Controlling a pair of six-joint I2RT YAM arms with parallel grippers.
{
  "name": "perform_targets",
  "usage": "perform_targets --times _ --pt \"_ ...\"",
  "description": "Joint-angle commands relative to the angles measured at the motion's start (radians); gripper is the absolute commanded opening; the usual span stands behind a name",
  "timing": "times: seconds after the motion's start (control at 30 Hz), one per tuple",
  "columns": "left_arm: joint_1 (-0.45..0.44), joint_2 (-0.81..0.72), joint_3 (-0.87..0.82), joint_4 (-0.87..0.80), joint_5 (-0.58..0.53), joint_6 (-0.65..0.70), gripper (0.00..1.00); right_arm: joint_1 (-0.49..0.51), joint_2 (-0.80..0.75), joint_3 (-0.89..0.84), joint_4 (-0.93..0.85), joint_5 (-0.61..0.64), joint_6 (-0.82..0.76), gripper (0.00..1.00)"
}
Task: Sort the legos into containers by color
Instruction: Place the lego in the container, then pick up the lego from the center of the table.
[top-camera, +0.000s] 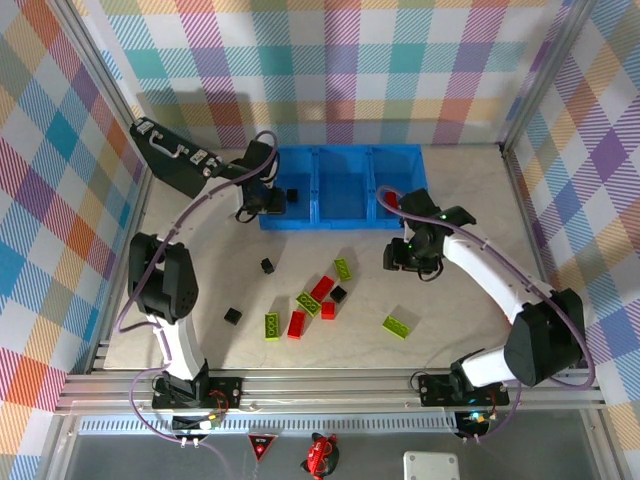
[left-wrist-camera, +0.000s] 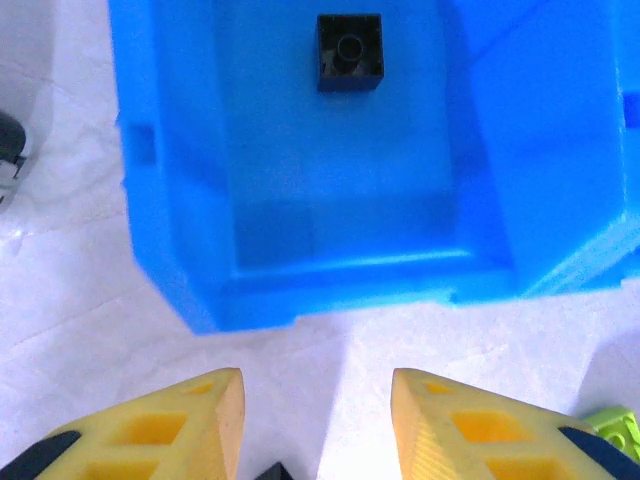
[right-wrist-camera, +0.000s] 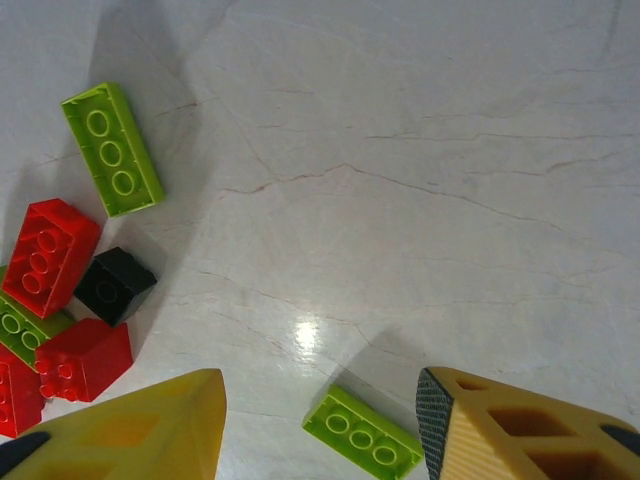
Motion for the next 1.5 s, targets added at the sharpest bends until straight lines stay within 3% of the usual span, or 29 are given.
perform_targets --times 0.0,0.3,0.67,0.83,1.23,1.47 --pt "0.008 -0.099 -0.079 -0.002 0.005 -0.017 0.43 0.033 0.037 0.044 0.018 -0.002 0.020 0.54" --pt "0.020 -0.330 -0.323 -0.035 0.003 -0.029 0.44 0.120 0.184 0.141 0.020 0.025 0.025 0.54" --pt "0.088 -0.538 -0.451 -0.105 -0.038 0.045 0.46 0.223 0.412 0.330 0.002 0.044 0.023 0.54" --pt "0.151 -0.578 -0.536 -0.025 0.010 0.074 0.46 0.250 0.496 0.420 -0.020 0.054 0.021 0.54" --pt "0.172 -0.609 -0.569 0.003 -0.017 0.101 0.46 0.262 0.648 0.501 -0.002 0.047 0.028 0.54" --pt "0.180 -0.590 -0.563 0.004 0.015 0.099 0.46 0.271 0.708 0.530 -0.014 0.112 0.029 0.53"
